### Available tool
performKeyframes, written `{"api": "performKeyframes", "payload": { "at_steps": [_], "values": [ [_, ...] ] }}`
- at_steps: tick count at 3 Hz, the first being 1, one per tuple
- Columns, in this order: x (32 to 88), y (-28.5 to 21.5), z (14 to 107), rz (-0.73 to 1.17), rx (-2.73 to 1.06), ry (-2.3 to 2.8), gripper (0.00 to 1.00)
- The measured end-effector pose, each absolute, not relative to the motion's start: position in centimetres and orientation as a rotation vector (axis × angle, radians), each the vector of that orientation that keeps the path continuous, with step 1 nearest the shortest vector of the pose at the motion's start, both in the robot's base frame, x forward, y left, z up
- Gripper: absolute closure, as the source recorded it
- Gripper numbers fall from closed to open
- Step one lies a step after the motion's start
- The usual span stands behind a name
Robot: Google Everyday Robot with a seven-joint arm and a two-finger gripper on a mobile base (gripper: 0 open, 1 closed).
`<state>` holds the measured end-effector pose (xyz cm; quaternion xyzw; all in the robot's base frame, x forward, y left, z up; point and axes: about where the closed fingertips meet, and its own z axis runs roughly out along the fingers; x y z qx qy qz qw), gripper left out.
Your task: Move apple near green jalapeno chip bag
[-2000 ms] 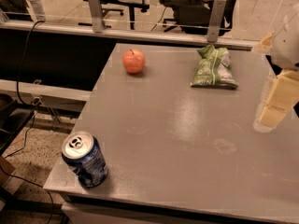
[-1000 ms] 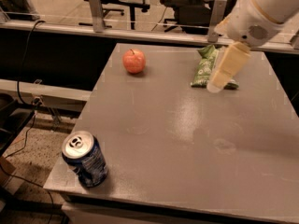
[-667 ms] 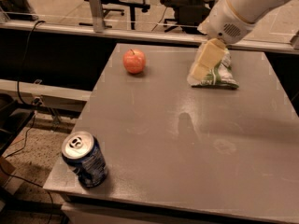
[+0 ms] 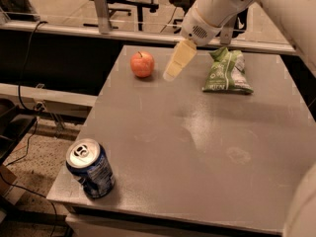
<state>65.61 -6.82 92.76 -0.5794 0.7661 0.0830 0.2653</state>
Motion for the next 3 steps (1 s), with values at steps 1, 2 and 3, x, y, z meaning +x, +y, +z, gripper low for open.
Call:
{"api": "performKeyframes", "payload": {
  "at_steps": [1, 2, 3],
  "values": [
    [68.2, -4.5, 91.3, 0.231, -1.539, 2.097, 0.0],
    [70.5, -1.7, 89.2, 0.247, -1.52, 2.131, 0.0],
    [71.2, 0.3, 87.7, 0.27, -1.529, 2.151, 0.0]
  ]
}}
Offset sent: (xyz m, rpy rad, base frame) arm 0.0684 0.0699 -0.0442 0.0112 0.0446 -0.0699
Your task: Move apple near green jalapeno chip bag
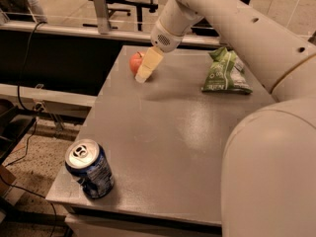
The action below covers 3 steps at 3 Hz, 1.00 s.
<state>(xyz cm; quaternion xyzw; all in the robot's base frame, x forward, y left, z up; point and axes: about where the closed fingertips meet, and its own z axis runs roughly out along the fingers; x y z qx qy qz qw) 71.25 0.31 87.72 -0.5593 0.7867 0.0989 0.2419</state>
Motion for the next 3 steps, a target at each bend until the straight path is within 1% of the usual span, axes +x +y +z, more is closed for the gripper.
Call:
{"api": "performKeyframes", "payload": {
  "at_steps": [1, 2, 3],
  "values": [
    [71.6, 2.8, 86.6, 0.295, -1.555, 2.156, 0.0],
    [72.0, 3.8, 86.1, 0.3, -1.571, 2.161, 0.0],
    [72.8, 3.9, 85.7, 0.293, -1.574, 2.176, 0.16]
  ]
}}
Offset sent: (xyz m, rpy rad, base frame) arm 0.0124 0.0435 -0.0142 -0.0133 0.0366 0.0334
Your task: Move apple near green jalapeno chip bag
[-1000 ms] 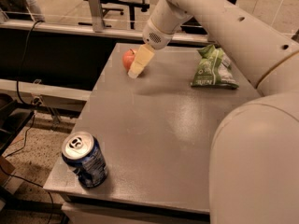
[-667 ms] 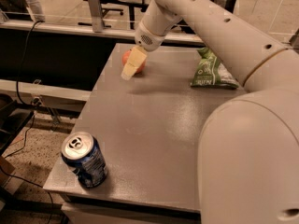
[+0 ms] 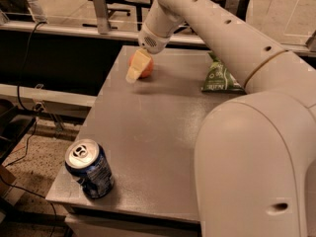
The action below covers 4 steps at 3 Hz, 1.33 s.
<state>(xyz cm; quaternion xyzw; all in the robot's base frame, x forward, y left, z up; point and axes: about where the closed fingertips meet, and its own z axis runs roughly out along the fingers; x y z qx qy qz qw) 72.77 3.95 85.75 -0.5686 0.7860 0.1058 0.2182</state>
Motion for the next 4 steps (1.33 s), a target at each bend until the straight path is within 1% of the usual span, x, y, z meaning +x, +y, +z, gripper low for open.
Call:
{"api": "performKeyframes", "payload": {
  "at_steps": [2, 3, 4],
  "values": [
    [73.6, 3.8, 85.9, 0.262, -1.603, 2.189, 0.62],
    [73.5, 2.1, 87.0, 0.192, -1.636, 2.192, 0.85],
    [73.5, -1.0, 88.4, 0.125, -1.639, 2.206, 1.0]
  ]
}}
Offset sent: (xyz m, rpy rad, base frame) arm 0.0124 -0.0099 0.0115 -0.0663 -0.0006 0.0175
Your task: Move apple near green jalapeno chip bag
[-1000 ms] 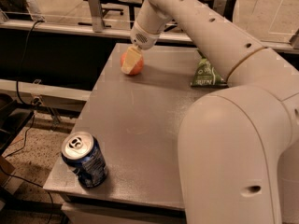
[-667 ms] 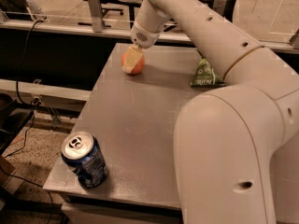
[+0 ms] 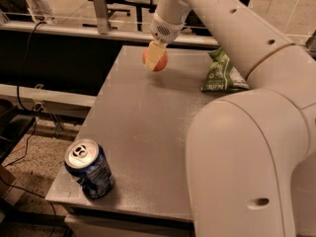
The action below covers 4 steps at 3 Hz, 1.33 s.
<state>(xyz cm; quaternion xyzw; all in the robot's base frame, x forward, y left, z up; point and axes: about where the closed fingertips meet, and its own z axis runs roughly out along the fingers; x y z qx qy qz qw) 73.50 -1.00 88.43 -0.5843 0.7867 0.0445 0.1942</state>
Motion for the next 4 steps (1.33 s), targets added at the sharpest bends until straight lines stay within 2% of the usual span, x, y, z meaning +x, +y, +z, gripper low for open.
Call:
{"api": "performKeyframes", "payload": {
  "at_steps": [1, 3, 4],
  "values": [
    [73.5, -4.8, 89.3, 0.084, -1.611, 2.236, 1.0],
    [72.9, -12.3, 88.0, 0.151, -1.518, 2.316, 1.0],
    [72.4, -14.1, 87.1, 0.187, -1.492, 2.343, 0.82]
  ]
}}
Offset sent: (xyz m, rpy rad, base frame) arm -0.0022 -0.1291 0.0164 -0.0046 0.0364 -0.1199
